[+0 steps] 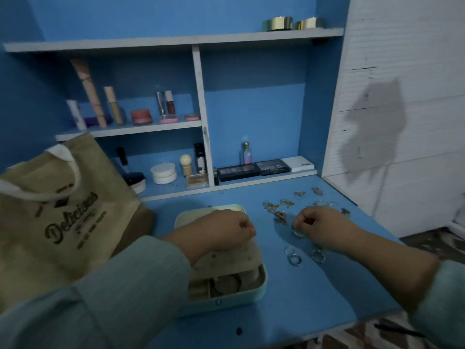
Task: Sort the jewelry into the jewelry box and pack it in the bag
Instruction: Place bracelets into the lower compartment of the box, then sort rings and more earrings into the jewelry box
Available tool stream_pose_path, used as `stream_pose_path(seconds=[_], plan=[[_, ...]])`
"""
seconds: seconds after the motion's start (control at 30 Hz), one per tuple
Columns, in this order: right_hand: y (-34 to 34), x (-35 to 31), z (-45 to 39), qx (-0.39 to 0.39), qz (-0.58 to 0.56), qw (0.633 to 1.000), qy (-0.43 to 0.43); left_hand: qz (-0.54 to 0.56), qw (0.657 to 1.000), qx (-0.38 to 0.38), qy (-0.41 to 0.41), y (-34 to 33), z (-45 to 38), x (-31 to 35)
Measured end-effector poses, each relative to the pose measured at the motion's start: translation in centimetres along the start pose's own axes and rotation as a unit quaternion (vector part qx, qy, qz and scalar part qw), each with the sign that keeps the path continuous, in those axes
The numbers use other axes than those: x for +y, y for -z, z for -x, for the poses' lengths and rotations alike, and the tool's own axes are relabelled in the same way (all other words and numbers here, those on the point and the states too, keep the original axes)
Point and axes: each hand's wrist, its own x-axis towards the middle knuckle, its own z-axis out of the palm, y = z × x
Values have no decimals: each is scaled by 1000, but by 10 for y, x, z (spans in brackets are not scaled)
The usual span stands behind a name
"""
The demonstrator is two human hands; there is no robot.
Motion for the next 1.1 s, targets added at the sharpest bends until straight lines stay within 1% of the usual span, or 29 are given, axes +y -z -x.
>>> stream_pose_path(seconds=[0.07, 0.13, 0.23, 0.37, 0.5, 0.6, 0.67, 0.9, 1.1], plan=[[10, 13, -8, 3, 28, 1000, -10, -17, 999, -30, -18, 1, -21, 8], [19, 26, -17, 20, 45, 999, -18, -29, 998, -43, -27, 2, -42, 15], [32, 43, -29, 41, 74, 996, -29, -27, 999, -30, -36, 1, -75, 24], [40, 61, -52, 56, 81, 995, -29, -11, 1000, -1, -9, -5, -121, 29], [36, 70, -80, 34, 75, 996, -29, 0, 999, 51, -2, -11, -158, 32], [35, 76, -101, 35, 103, 994, -28, -25, 996, 84, 5, -12, -179, 31], [35, 79, -112, 34, 115, 992, -28, -55, 995, 86, 6, -13, -190, 30], [26, 80, -123, -30, 167, 985, 0, -129, 986, 109, -8, -21, -204, 31], [20, 79, -121, -28, 191, 981, 25, -195, 976, 98, -17, -18, -208, 37]])
